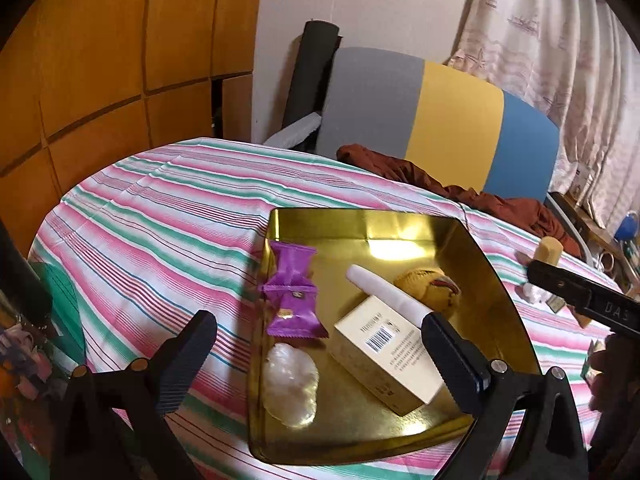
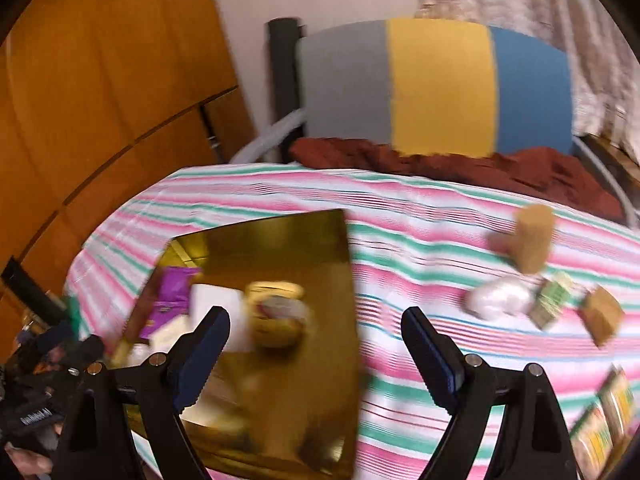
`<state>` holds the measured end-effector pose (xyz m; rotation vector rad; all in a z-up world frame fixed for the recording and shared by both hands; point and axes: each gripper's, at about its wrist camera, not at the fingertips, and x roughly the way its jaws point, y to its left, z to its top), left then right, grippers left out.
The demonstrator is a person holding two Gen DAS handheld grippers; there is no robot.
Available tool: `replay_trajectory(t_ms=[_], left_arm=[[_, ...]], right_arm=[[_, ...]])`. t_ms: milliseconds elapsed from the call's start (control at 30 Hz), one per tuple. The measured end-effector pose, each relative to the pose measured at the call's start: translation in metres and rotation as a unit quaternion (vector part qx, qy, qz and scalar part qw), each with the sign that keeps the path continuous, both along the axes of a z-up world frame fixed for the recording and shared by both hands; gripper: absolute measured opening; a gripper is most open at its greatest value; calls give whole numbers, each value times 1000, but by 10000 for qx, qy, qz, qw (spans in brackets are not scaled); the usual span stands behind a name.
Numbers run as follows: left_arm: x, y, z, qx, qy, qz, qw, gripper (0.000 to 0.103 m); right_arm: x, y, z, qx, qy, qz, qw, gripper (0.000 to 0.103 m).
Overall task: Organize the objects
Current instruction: 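Reach the left tool to the clear plastic bundle and grasp it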
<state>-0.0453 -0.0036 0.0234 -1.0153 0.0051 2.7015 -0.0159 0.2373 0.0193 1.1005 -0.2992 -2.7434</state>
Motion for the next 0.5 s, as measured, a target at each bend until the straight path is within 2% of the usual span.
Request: replay_trajectory(t_ms=[100, 267, 400, 500], left_arm=[[6, 6, 1, 16, 13, -115, 9999, 103], [13, 23, 4, 137, 25, -465, 9988, 103], [16, 43, 13, 214, 78, -870, 9959, 103], [14, 68, 21, 210, 41, -1232, 9922, 103]], right_arm=[[17, 35, -8, 69, -60, -498, 9987, 89], [36, 91, -38, 361, -511, -1217, 9906, 89], [43, 126, -73, 489, -1229, -1481, 9801, 89], [43, 145, -88, 492, -1607, -1335, 9767, 89]])
